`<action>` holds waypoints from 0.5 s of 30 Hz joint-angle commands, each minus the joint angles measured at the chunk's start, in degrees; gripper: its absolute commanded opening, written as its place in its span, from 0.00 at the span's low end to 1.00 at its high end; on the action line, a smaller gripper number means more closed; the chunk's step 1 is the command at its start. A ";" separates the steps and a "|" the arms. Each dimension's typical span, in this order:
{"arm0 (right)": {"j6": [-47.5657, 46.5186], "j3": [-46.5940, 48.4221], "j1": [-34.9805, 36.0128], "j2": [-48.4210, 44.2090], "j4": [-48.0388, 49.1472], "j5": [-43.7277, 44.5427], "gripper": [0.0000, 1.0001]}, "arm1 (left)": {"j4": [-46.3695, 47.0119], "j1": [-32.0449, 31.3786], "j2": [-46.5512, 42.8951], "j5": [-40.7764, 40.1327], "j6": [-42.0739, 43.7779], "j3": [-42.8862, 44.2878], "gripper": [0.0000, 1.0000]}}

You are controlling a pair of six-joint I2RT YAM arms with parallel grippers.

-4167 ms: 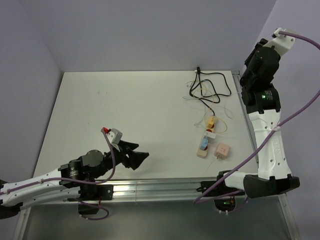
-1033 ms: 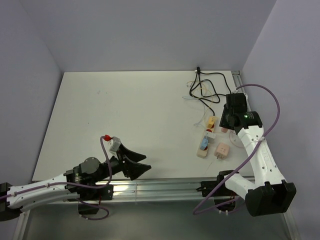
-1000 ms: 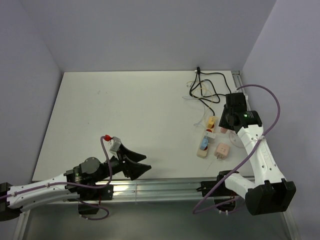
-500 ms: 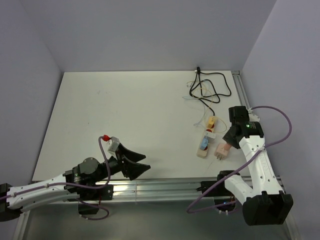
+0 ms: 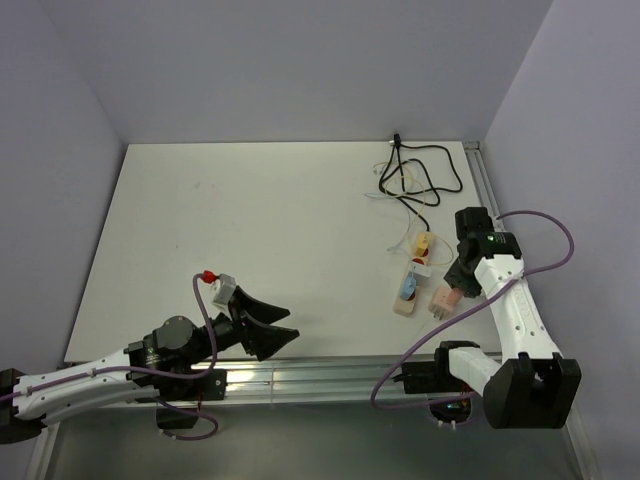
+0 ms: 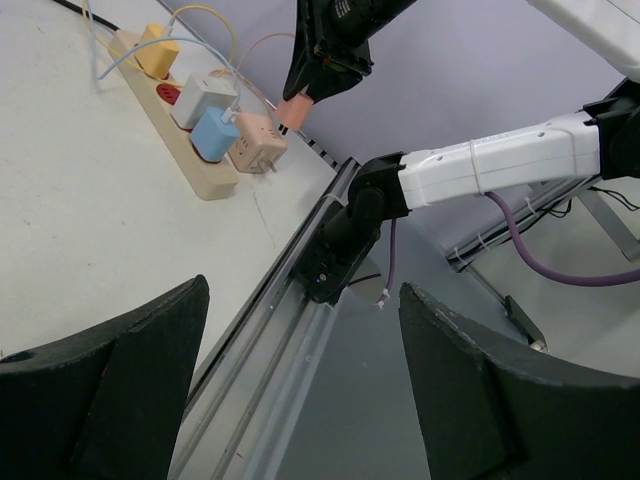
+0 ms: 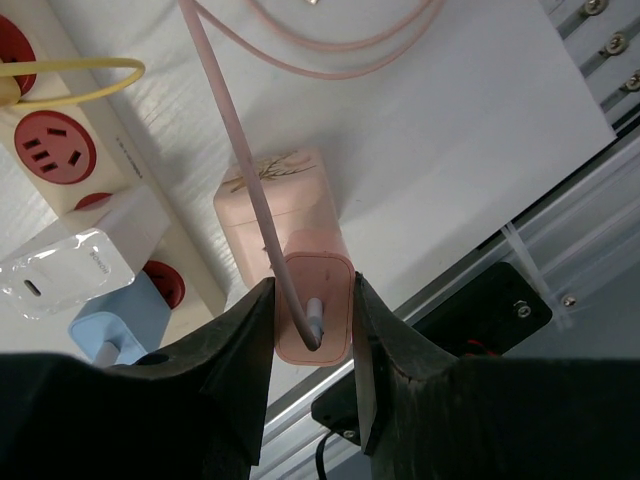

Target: Insert the plug

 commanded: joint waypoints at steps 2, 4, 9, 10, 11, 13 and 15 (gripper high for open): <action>-2.17 0.37 -0.33 -0.09 1.90 -2.37 0.00 | -0.17 -0.22 -0.45 -0.90 1.34 0.07 0.82; -2.87 0.20 -0.33 -0.35 2.52 -3.25 0.00 | 0.09 -0.22 -0.54 -0.90 1.34 -0.02 0.82; -3.14 0.11 -0.33 0.88 2.79 -3.96 0.00 | 0.09 -0.22 -0.54 -0.73 1.16 -0.02 0.82; -3.40 0.11 -0.33 1.05 3.05 -4.05 0.00 | -0.08 -0.22 -0.54 -0.73 1.16 0.07 0.83; -3.40 0.11 -0.33 1.58 3.22 -4.05 0.00 | -0.43 -0.22 -0.71 -0.90 1.34 0.16 0.82; -3.31 0.19 -0.33 2.11 3.31 -3.78 0.00 | -0.79 -0.22 -0.98 -1.16 1.34 0.16 0.82; -3.40 0.37 -0.33 2.90 3.31 -3.26 0.00 | -1.05 -0.22 -1.42 -1.43 1.43 0.07 0.83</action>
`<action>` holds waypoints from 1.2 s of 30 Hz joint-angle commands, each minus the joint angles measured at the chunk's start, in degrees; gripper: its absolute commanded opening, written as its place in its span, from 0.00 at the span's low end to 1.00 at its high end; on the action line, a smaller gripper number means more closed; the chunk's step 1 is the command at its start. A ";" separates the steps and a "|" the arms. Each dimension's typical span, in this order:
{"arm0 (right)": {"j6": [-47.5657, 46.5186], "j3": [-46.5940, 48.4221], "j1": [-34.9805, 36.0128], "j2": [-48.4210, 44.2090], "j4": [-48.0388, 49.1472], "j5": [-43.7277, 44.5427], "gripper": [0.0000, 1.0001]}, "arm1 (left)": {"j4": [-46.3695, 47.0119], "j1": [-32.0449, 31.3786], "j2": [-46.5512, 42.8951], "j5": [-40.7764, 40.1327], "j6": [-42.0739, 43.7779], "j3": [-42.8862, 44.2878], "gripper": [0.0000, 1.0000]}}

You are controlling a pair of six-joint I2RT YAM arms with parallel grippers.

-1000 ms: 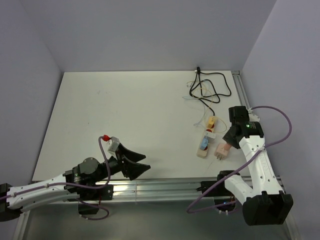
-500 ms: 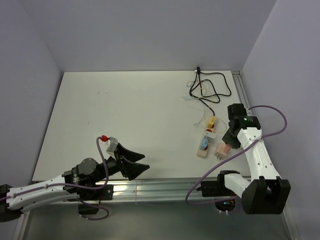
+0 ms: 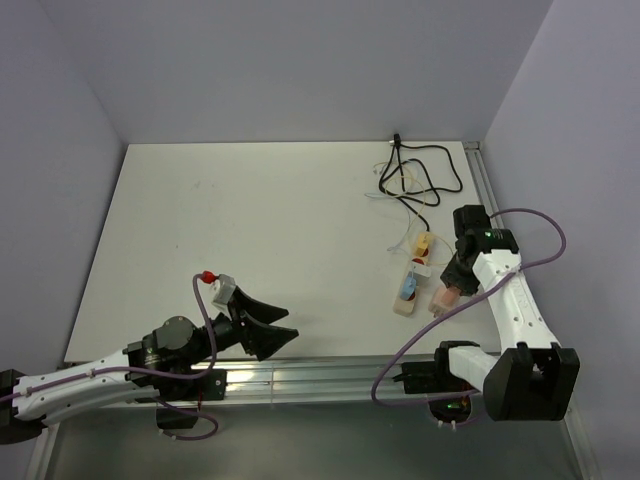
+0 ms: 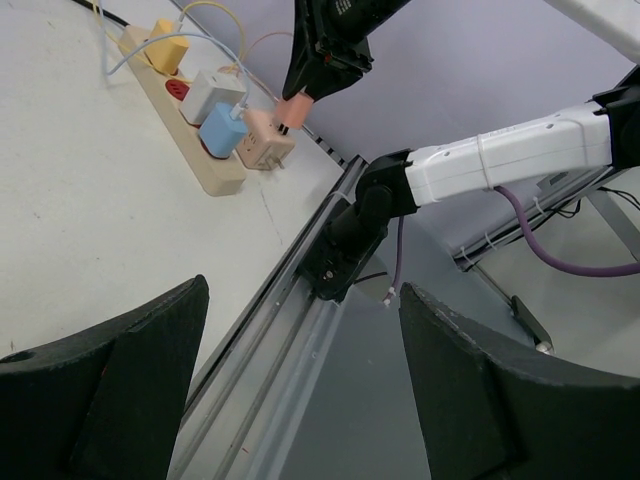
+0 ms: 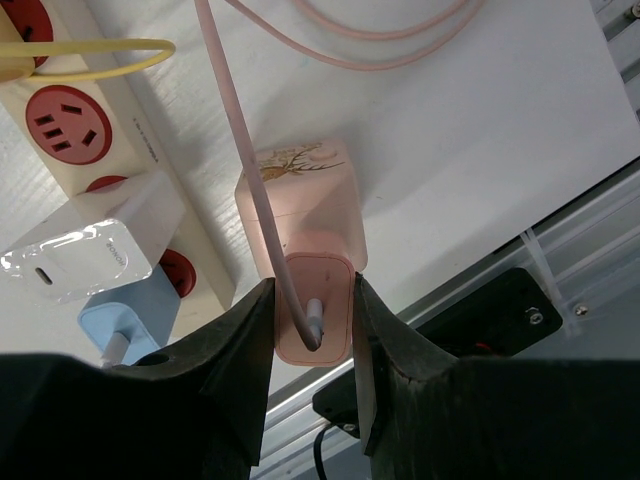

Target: Insert the plug

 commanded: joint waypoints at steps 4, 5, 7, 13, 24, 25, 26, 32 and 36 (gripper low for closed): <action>-0.73 0.61 -0.31 1.44 1.83 2.74 0.00 | 0.46 -0.22 -1.46 -0.88 1.58 -0.10 0.83; -0.82 0.52 -0.31 1.79 1.74 2.74 0.00 | 0.37 -0.22 -1.46 -0.80 1.67 -0.02 0.83; -0.65 0.96 -0.31 2.32 1.30 3.18 0.00 | 0.37 -0.22 -1.46 -0.53 1.76 -0.02 0.83; -1.88 1.14 -0.31 3.55 2.27 4.33 0.00 | 0.28 -0.22 -1.73 -0.53 1.84 -0.11 0.83; 1.36 -0.17 -0.22 3.02 2.26 0.56 0.00 | 0.63 -0.22 -1.46 -0.62 1.76 -0.46 0.83; 2.33 -0.70 -0.22 2.76 2.88 -1.11 0.00 | 0.81 -0.22 -1.55 -0.79 1.76 -0.46 0.83; 3.30 -1.84 0.04 1.71 3.49 -3.65 0.00 | 0.98 -0.22 -1.46 -0.80 1.76 -0.54 0.83; 10.33 -2.64 1.36 1.09 5.26 -4.12 0.00 | 1.78 -0.22 0.12 0.17 1.41 -0.28 0.83; 12.88 -0.71 2.32 1.35 4.12 -2.18 0.00 | 1.34 -0.22 -0.23 -0.18 1.23 -0.19 0.83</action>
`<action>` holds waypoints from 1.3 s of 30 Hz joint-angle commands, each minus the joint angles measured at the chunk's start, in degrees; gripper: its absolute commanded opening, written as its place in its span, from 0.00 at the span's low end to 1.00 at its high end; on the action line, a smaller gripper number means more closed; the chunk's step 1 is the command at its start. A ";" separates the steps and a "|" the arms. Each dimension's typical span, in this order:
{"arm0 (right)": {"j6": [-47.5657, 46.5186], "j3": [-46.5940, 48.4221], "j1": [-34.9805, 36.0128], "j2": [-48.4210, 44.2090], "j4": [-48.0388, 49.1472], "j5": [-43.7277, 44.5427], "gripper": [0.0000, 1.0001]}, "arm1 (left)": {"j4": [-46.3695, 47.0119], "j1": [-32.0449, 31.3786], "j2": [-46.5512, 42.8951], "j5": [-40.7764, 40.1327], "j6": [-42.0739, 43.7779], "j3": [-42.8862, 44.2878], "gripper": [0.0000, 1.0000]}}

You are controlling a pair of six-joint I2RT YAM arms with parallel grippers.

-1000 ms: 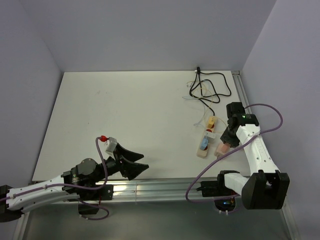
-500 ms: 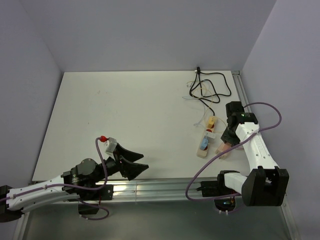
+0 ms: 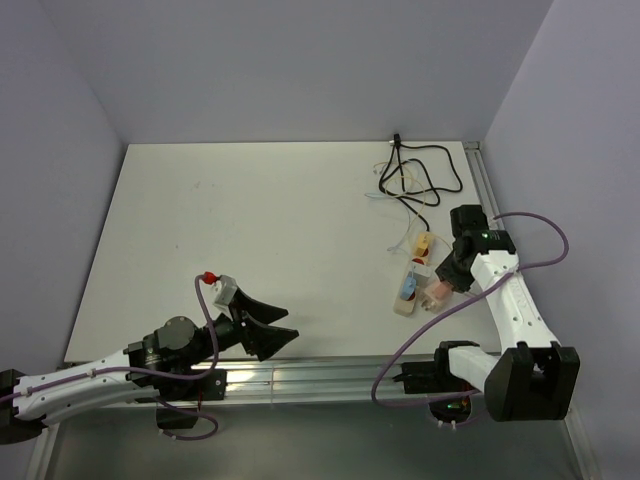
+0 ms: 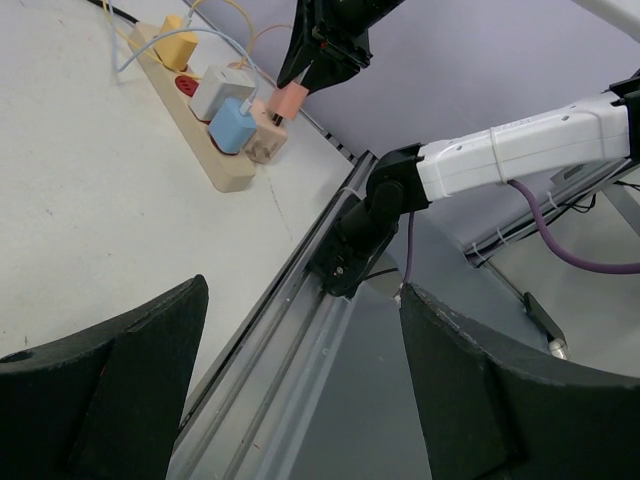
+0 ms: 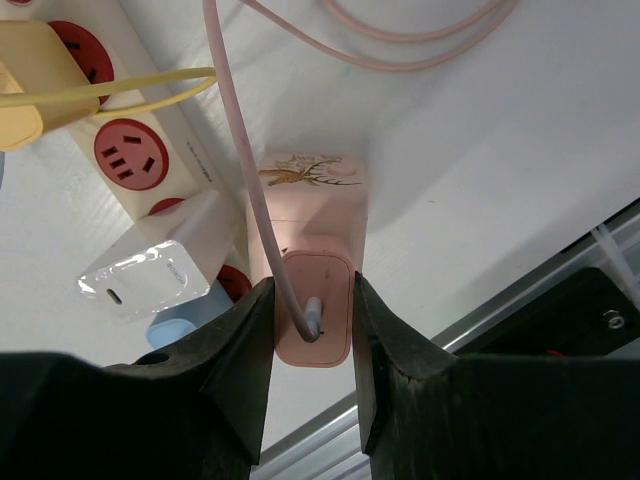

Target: Insert the plug

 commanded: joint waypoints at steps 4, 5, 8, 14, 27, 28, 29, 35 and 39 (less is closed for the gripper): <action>5.31 4.36 3.91 0.39 -2.76 3.93 0.00 | 2.03 -0.22 -0.37 -0.03 0.11 -0.26 0.83; 5.74 6.02 4.78 0.30 -3.55 4.99 0.00 | 2.30 -0.22 -0.28 0.06 0.11 -0.43 0.83; 8.46 8.05 8.56 0.39 -6.71 8.32 0.00 | 3.00 -0.22 0.25 0.41 0.20 -0.35 0.83; 12.33 7.79 12.96 0.12 -8.57 13.51 0.00 | 2.65 -0.22 0.34 0.94 0.12 -0.35 0.83; 12.78 1.82 13.67 0.83 -3.30 19.41 0.00 | 1.16 -0.22 -0.72 0.59 0.38 -0.26 0.83; 12.78 1.55 13.76 0.91 -2.77 19.06 0.00 | 1.16 -0.22 -0.54 0.50 0.38 -0.35 0.83; 12.52 1.38 13.76 0.91 -2.24 18.80 0.00 | 1.16 -0.22 -0.54 0.41 0.38 -0.43 0.83; 12.78 2.34 14.72 1.18 -1.80 18.71 0.00 | 1.51 -0.22 -0.19 0.32 0.38 -0.35 0.83; 12.78 2.17 14.81 1.88 -1.54 18.10 0.00 | 1.33 -0.22 0.16 0.32 0.55 -0.08 0.83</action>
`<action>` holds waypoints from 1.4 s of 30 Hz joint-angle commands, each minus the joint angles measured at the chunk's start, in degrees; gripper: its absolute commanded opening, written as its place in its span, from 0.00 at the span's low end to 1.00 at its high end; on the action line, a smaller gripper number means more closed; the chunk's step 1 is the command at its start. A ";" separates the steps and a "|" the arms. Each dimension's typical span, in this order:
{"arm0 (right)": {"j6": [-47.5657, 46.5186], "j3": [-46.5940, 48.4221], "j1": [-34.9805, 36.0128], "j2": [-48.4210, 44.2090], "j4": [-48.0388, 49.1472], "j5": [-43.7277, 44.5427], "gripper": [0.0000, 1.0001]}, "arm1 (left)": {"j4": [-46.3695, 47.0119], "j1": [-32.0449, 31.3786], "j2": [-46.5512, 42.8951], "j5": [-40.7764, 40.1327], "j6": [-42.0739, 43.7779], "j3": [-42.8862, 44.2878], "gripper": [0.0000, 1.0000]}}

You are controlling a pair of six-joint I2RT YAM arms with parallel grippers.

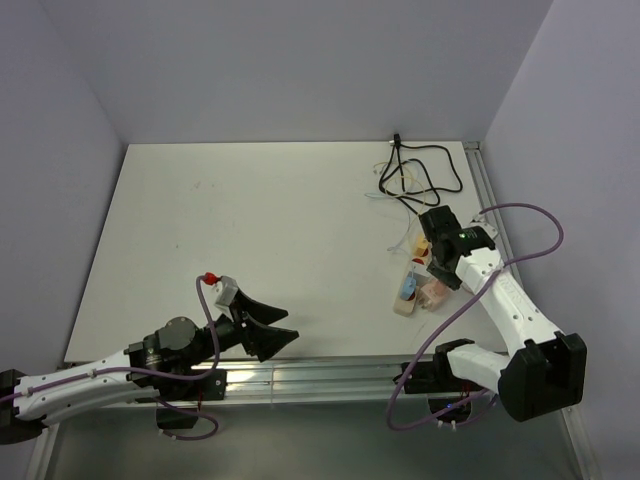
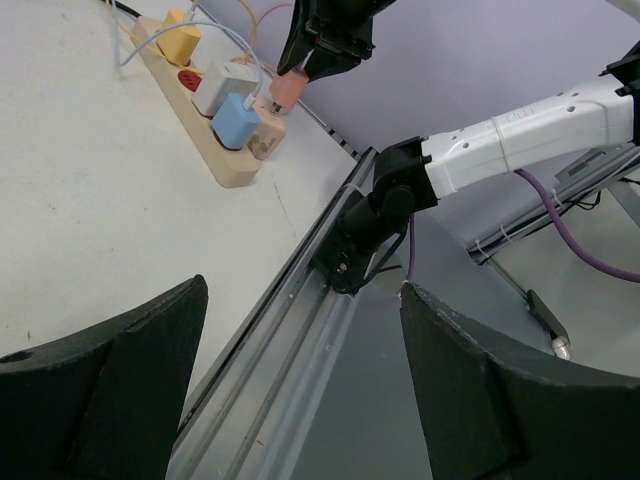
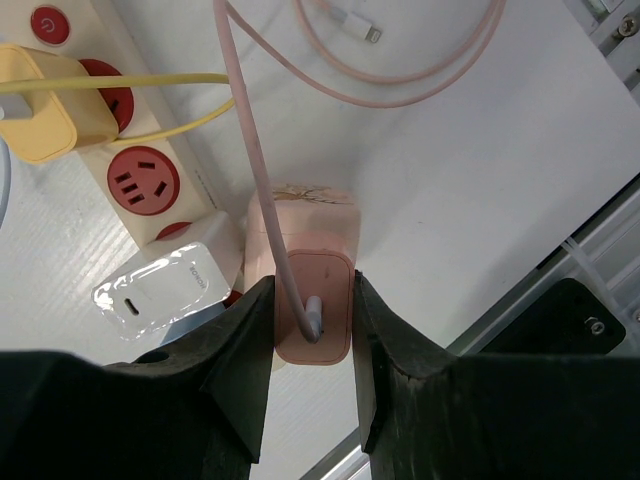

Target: Insert the plug

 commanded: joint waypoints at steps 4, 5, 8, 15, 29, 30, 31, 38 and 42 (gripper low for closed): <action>1.06 0.13 0.72 0.90 1.77 1.02 0.00 | 0.87 -0.22 0.31 0.04 0.73 0.37 0.83; 1.15 0.04 0.89 0.90 1.77 0.84 0.00 | 0.70 -0.13 0.23 -0.05 0.73 0.46 0.84; 1.51 -0.31 0.98 0.90 1.50 0.58 0.00 | 0.17 -0.22 -0.21 -0.14 0.82 0.55 0.84; 2.47 -1.89 1.24 0.28 0.89 0.84 0.00 | -0.80 -0.22 -1.18 -0.49 1.34 0.73 0.84; 3.70 -3.39 1.77 -1.21 0.10 -0.74 0.00 | -0.54 -0.22 -1.18 -0.40 1.17 0.64 0.84; 3.96 -3.47 2.03 -1.47 -0.08 -1.00 0.00 | -0.54 -0.22 -1.09 -0.40 1.17 0.64 0.84; 4.66 -3.56 2.30 -1.56 -0.34 -1.00 0.00 | -0.54 -0.22 -1.01 -0.40 1.17 0.73 0.84; 5.64 -4.44 3.18 -2.26 -1.13 -1.18 0.00 | -0.27 -0.22 -0.74 -0.40 0.91 0.55 0.84; 6.25 -4.44 3.18 -2.97 -1.66 -0.48 0.00 | -0.19 -0.22 -0.39 -0.58 0.91 0.64 0.84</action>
